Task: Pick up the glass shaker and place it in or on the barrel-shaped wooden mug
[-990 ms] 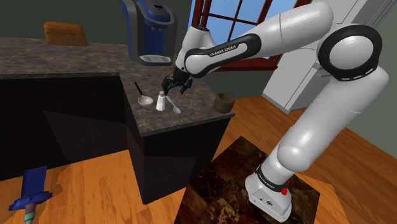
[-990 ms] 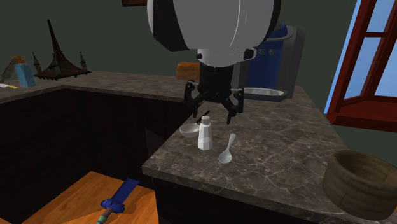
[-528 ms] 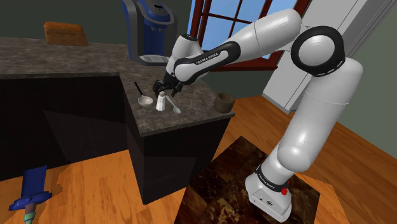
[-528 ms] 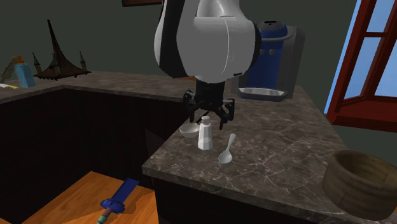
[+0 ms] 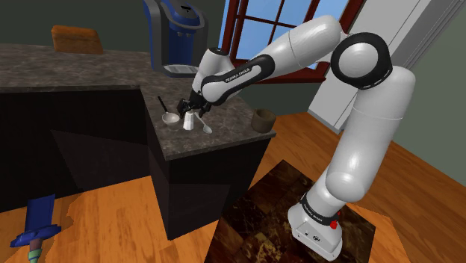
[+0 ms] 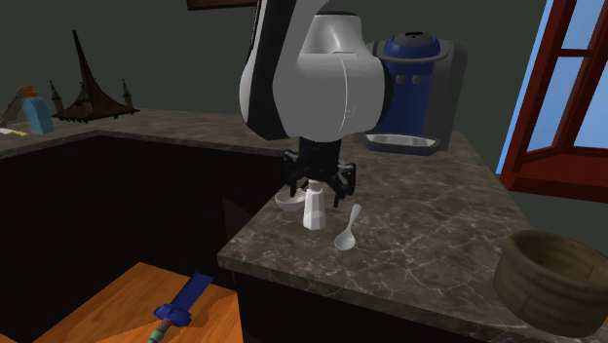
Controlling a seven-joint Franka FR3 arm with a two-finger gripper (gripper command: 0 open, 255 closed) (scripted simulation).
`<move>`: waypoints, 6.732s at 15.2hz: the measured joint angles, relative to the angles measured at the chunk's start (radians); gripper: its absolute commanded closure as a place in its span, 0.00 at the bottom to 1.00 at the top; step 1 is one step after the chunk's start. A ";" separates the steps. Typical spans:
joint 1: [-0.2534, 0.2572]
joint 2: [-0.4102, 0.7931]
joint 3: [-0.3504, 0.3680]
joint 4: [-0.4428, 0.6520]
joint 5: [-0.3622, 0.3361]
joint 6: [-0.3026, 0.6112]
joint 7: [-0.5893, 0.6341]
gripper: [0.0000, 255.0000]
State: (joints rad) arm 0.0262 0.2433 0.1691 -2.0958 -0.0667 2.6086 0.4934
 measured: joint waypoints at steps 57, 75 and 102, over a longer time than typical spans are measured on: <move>-0.098 -0.401 -0.085 -0.016 0.149 -0.386 -0.264 1.00; -0.247 -0.653 -0.376 -0.216 0.159 -0.478 -0.697 1.00; -0.256 -0.588 -0.445 -0.372 0.185 -0.268 -0.812 0.00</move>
State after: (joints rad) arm -0.2300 -0.3445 -0.2759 -2.4675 0.1186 2.3407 -0.3184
